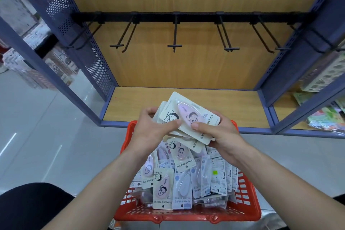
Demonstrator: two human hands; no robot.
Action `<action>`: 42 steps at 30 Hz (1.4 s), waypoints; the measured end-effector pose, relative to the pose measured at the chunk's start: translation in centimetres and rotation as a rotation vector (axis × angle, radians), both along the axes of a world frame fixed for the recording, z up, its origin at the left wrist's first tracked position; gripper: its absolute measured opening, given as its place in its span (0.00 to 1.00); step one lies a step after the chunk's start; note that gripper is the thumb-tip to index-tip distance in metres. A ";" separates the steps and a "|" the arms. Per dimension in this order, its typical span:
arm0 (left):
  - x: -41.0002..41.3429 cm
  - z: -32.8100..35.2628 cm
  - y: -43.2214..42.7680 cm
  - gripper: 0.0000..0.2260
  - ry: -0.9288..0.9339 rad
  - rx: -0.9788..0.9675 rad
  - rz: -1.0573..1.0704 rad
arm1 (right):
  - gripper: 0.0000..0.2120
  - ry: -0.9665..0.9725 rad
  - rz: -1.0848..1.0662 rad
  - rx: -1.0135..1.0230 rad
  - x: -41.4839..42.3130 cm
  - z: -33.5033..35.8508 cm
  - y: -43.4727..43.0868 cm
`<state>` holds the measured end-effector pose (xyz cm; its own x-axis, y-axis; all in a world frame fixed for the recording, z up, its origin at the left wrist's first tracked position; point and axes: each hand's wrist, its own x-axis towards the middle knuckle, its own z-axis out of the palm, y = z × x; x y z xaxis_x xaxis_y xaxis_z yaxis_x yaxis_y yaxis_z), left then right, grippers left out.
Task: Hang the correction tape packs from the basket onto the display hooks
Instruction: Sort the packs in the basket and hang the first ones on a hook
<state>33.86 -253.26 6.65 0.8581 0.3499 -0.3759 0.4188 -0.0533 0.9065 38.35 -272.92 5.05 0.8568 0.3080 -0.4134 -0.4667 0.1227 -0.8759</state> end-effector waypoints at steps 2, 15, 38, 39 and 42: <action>-0.2 0.0 0.0 0.38 0.029 0.004 -0.020 | 0.35 0.014 -0.012 0.019 -0.1 0.0 0.0; -1.7 0.9 -1.0 0.10 0.143 -0.100 -0.338 | 0.32 -0.044 0.031 -0.082 0.2 0.2 -1.0; -2.0 -3.0 -3.4 0.22 0.133 -0.312 -0.327 | 0.22 -0.223 -0.005 -0.366 0.8 -0.7 -0.1; -1.9 -3.0 -3.3 0.21 0.122 -0.294 -0.309 | 0.22 -0.211 -0.023 -0.351 0.9 -0.8 -0.1; -1.5 -3.0 -3.1 0.16 0.100 -0.281 -0.255 | 0.22 -0.187 -0.077 -0.311 1.2 -0.9 -0.2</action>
<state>32.40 -256.31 3.65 0.8583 0.0019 -0.5132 0.5115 0.0773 0.8558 39.59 -273.09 4.12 0.9421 0.1245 -0.3114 -0.2950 -0.1340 -0.9461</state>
